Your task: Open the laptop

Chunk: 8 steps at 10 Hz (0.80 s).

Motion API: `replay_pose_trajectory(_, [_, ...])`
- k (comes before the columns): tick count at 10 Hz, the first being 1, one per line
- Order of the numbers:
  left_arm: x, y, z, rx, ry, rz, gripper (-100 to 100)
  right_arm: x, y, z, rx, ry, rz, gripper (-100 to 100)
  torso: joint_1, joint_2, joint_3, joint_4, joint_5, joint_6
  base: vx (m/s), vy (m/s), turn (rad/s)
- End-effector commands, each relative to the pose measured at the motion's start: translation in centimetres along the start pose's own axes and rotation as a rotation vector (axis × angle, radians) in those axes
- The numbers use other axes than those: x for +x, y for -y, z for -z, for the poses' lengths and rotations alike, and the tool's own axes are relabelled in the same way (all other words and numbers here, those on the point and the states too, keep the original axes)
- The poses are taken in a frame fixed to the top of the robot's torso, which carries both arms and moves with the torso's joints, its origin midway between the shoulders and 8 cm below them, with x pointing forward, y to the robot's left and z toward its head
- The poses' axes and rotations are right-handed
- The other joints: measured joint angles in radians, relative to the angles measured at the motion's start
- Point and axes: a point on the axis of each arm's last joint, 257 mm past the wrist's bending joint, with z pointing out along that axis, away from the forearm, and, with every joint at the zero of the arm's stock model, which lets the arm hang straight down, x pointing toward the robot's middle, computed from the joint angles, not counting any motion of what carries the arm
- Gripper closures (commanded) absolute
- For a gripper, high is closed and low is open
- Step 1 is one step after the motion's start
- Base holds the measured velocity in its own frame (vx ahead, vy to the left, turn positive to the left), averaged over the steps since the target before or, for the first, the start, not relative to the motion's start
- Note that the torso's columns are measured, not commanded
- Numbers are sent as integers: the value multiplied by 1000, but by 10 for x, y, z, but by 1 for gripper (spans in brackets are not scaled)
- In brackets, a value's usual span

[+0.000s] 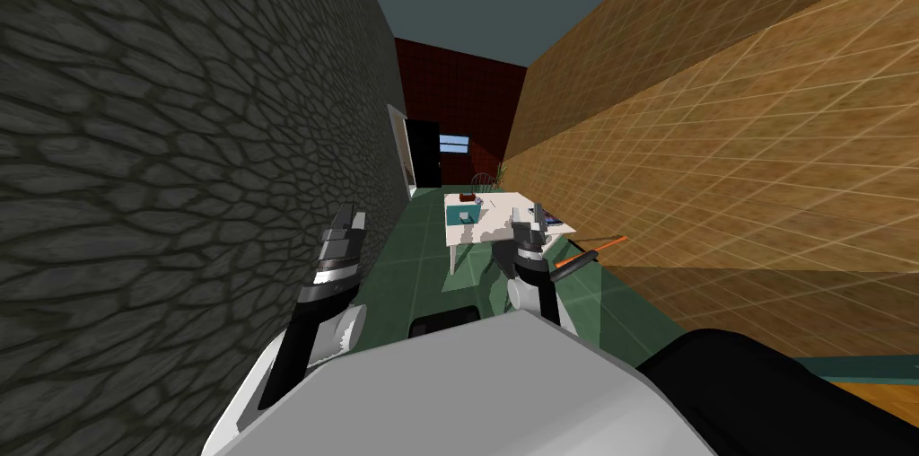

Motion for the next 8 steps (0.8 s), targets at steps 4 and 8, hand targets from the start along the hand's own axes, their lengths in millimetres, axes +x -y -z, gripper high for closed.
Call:
replay_pose_trajectory(4, [0, 0, 0, 0, 0, 0, 0, 0, 0, 0, 0, 0, 0, 0, 0, 248, -497, 248, 0, 0, 0, 0, 0])
replay_pose_trajectory(8, [0, 0, 0, 0, 0, 0, 0, 0, 0, 0, 0, 0, 0, 0, 0, 544, -1087, 544, 0, 0, 0, 0, 0])
